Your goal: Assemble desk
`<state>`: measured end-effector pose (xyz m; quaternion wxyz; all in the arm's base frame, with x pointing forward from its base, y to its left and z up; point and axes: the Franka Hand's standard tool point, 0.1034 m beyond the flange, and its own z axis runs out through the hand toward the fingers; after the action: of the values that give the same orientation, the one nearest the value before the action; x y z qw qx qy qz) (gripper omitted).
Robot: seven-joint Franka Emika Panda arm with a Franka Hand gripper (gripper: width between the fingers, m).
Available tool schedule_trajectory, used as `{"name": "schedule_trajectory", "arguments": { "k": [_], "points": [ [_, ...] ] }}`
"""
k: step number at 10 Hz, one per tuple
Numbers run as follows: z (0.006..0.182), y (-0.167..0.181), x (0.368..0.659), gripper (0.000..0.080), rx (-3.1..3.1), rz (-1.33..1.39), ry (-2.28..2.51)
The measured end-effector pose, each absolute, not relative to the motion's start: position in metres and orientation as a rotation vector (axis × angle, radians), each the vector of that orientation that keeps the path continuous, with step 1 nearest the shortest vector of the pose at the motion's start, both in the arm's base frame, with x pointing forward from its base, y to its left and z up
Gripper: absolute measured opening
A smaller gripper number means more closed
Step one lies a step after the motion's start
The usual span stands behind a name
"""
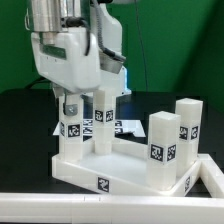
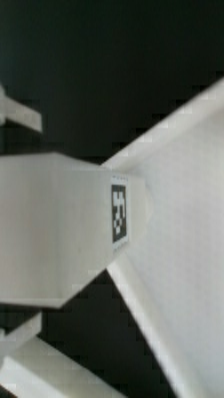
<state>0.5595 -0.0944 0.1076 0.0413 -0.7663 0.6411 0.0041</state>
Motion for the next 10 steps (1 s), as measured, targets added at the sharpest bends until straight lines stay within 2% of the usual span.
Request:
{"name": "schedule_trajectory", "arguments": {
  "k": [6, 7, 8, 10],
  "points": [
    [0.1078, -0.0925, 0.5609, 0.0303, -2.035, 0.041, 2.25],
    [0.1073, -0.0928, 0.5605, 0.0474, -2.076, 0.04, 2.214],
    [0.1055, -0.0937, 0.5591, 0.061, -2.176, 0.04, 2.119],
    [0.1054, -0.091, 0.559, 0.0637, -2.341, 0.033, 1.946]
  ]
}}
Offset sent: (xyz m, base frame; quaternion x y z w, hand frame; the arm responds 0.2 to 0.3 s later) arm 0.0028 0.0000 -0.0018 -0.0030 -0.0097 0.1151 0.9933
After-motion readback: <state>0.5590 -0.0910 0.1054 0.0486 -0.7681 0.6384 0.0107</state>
